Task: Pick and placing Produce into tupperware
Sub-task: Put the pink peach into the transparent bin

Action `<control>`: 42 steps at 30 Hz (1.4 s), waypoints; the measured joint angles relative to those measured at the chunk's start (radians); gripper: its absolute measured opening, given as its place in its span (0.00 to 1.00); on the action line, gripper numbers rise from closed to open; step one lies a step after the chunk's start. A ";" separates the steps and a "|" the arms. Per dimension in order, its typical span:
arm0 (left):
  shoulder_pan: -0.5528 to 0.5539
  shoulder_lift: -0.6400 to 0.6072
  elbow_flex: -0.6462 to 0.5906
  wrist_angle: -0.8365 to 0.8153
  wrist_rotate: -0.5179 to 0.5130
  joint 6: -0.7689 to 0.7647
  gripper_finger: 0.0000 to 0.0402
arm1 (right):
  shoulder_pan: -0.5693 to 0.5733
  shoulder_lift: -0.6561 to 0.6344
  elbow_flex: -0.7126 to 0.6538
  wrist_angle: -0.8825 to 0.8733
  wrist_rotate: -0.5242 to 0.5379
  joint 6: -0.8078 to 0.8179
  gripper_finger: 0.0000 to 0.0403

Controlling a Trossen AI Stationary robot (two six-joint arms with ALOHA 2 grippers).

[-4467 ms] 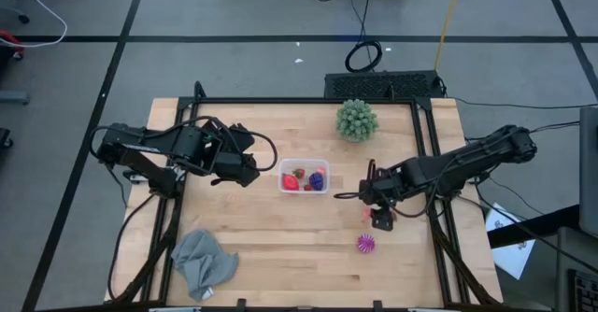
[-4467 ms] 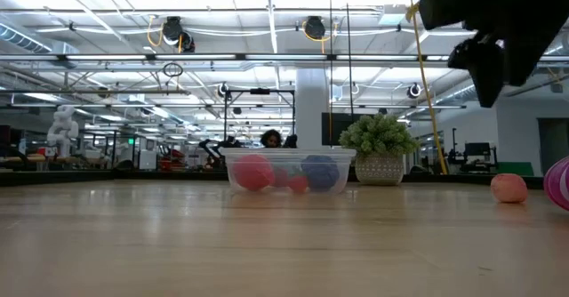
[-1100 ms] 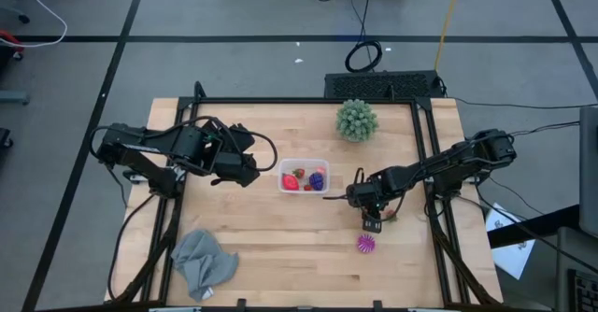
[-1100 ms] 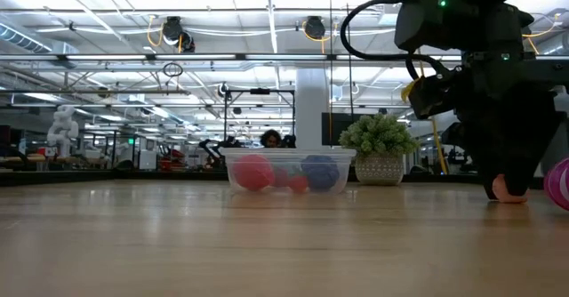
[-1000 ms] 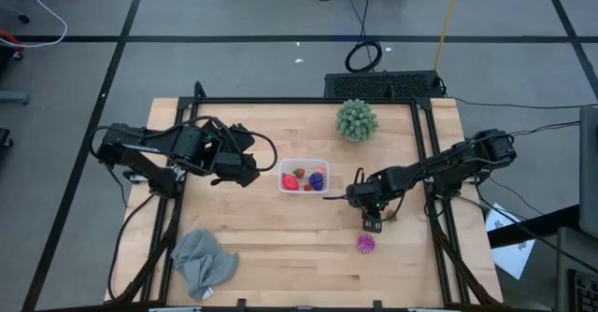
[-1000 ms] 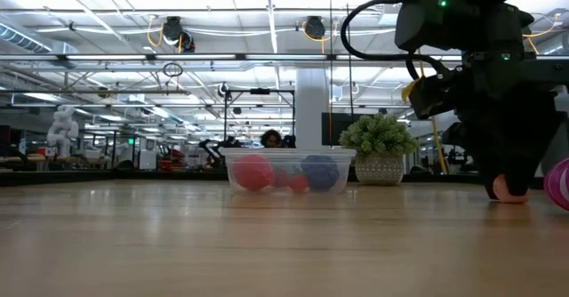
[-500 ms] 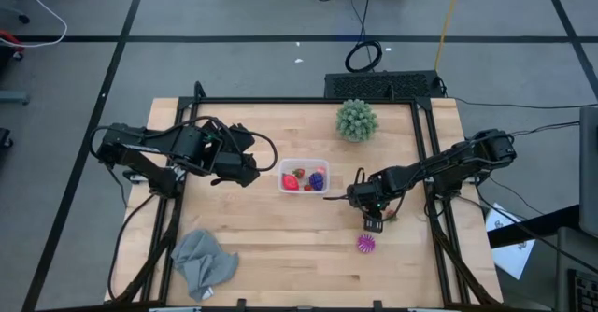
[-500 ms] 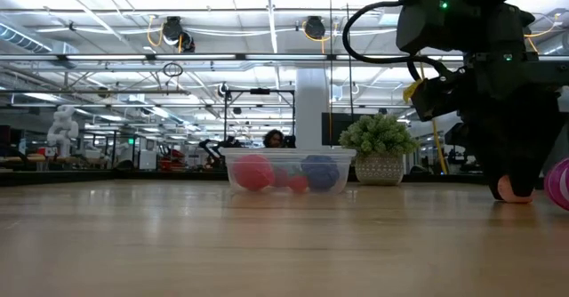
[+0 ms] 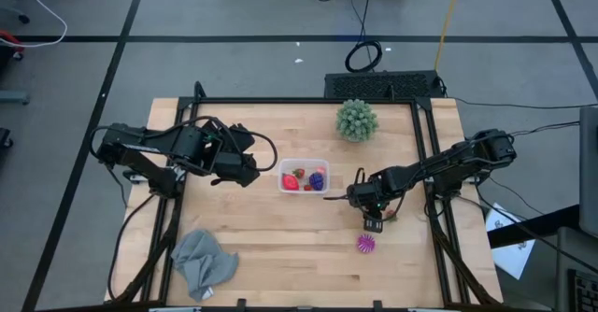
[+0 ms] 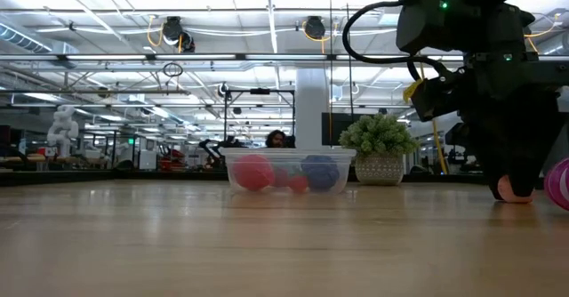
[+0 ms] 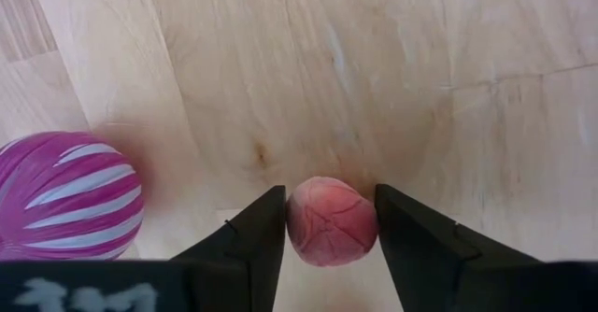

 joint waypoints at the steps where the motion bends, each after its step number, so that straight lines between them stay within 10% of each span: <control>1: 0.000 0.000 0.000 0.000 0.000 0.000 0.69 | 0.000 0.000 0.000 0.000 0.000 0.000 0.38; 26: 0.006 0.000 0.000 0.000 -0.003 0.057 0.69 | -0.066 -0.268 0.032 0.163 -0.069 -0.007 0.31; 42: 0.055 0.000 0.000 0.000 -0.030 0.161 0.69 | -0.183 0.085 0.654 -0.062 -0.022 -0.421 0.31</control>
